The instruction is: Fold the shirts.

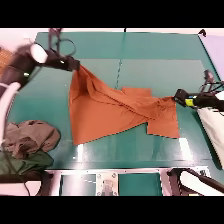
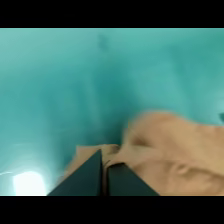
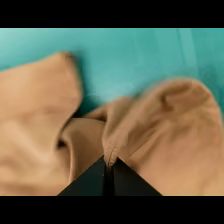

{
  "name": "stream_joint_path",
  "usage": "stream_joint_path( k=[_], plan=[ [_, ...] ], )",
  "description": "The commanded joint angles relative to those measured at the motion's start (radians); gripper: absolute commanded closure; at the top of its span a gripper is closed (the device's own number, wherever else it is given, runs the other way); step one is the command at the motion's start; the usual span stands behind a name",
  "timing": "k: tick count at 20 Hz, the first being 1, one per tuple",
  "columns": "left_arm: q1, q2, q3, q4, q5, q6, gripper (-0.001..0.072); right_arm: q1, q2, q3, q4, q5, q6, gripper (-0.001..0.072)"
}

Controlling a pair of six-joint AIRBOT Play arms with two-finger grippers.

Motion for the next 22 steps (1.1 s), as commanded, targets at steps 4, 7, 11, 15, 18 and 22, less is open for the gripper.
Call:
stream_joint_path(
  k=[4,7,11,15,18,22],
  plan=[
    [0.109,-0.068,0.125,-0.174,-0.315,-0.054,0.0068,-0.063,-0.187,0.248,-0.087,0.074,-0.076,0.0378],
    [0.211,0.015,0.182,-0.167,-0.547,-0.069,0.0422,-0.182,-0.187,0.348,-0.147,0.211,-0.076,0.038],
    [0.248,0.092,0.163,-0.143,-0.729,-0.059,0.0684,-0.276,-0.237,0.32,-0.143,0.261,-0.076,0.0382],
    [0.245,0.219,-0.098,-0.098,-0.743,-0.125,0.0684,-0.253,-0.344,0.312,-0.068,0.272,-0.125,0.0382],
    [0.246,0.404,-0.429,-0.091,-0.652,-0.15,0.0685,-0.213,-0.409,0.312,0.0,0.273,-0.178,0.0382],
    [0.246,0.569,-0.724,-0.091,-0.607,-0.222,0.0683,-0.162,-0.49,0.314,0.008,0.26,-0.185,0.0383]
  ],
)
